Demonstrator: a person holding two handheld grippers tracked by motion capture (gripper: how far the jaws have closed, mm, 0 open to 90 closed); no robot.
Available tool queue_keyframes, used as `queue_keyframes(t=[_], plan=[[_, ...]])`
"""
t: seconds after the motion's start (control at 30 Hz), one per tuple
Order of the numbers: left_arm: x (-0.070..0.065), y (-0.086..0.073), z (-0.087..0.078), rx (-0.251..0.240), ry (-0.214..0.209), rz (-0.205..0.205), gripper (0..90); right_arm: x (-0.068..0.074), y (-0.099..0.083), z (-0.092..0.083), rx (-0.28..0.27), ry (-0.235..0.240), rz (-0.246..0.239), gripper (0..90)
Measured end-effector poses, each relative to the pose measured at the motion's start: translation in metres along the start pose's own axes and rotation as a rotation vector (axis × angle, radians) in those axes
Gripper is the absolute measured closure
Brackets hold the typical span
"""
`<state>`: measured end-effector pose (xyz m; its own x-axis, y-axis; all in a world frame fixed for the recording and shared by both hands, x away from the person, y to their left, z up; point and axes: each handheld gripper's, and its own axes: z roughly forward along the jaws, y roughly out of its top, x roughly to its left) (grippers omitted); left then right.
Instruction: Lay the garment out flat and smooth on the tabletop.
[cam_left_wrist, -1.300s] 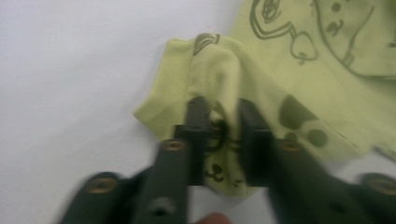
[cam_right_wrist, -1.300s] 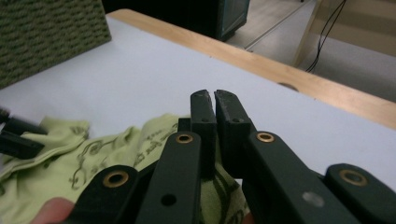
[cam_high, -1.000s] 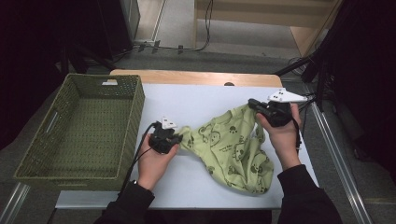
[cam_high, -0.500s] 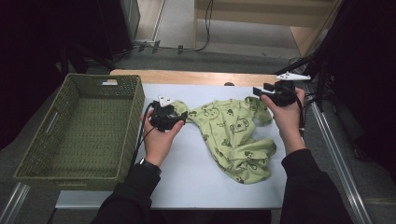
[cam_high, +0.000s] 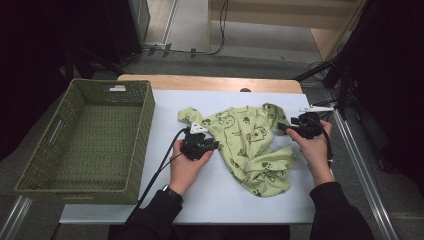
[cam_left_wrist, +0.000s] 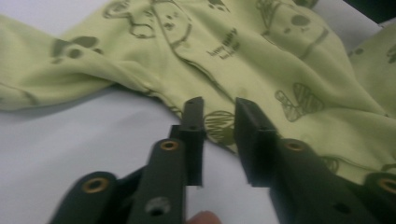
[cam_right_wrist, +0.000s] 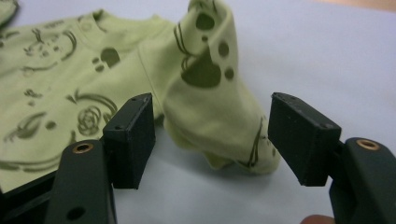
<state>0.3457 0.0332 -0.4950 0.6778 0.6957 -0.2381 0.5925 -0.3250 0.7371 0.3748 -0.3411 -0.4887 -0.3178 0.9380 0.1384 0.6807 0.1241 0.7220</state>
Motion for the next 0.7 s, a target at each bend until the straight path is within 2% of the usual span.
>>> queue_keyframes(t=[0.07,0.1,0.13,0.2,0.27,0.37,0.4,0.43,0.5,0.53,0.6,0.63,0.7], plan=[[-0.005,0.0,0.006,0.028,-0.031,0.02,86.0,0.0,-0.004,0.004,0.024,-0.014,-0.012,33.3],[-0.008,-0.001,0.01,0.038,-0.04,0.028,88.5,0.0,-0.005,0.006,0.034,-0.022,-0.027,37.8],[-0.011,-0.001,0.013,0.046,-0.047,0.033,88.6,0.001,-0.005,0.007,0.036,-0.025,-0.039,44.4],[-0.015,-0.001,0.019,0.07,-0.057,0.051,88.9,0.002,-0.003,0.006,0.044,-0.017,-0.043,64.6],[-0.018,-0.001,0.024,0.085,-0.067,0.053,88.9,0.002,0.0,0.002,0.044,0.026,-0.015,78.4],[-0.017,-0.004,0.029,0.113,-0.064,0.062,89.0,-0.003,0.007,-0.007,0.005,0.117,0.043,82.4],[-0.017,-0.005,0.029,0.108,-0.068,0.059,89.0,-0.008,0.009,-0.011,-0.014,0.154,0.077,82.7],[-0.016,-0.005,0.029,0.11,-0.071,0.055,89.0,-0.012,0.012,-0.016,-0.034,0.167,0.105,82.8],[-0.015,-0.004,0.029,0.114,-0.075,0.049,89.1,-0.024,0.017,-0.024,-0.06,0.138,0.152,82.8],[-0.015,-0.004,0.029,0.118,-0.079,0.049,89.1,-0.03,0.02,-0.028,-0.072,0.091,0.181,81.5],[-0.013,-0.004,0.03,0.117,-0.091,0.036,89.1,-0.045,0.023,-0.033,-0.089,-0.047,0.247,71.7],[-0.013,-0.005,0.03,0.116,-0.091,0.037,89.1,-0.053,0.024,-0.036,-0.103,-0.092,0.277,67.6],[-0.014,-0.006,0.03,0.11,-0.087,0.041,89.1,-0.063,0.023,-0.041,-0.128,-0.129,0.299,64.8]])
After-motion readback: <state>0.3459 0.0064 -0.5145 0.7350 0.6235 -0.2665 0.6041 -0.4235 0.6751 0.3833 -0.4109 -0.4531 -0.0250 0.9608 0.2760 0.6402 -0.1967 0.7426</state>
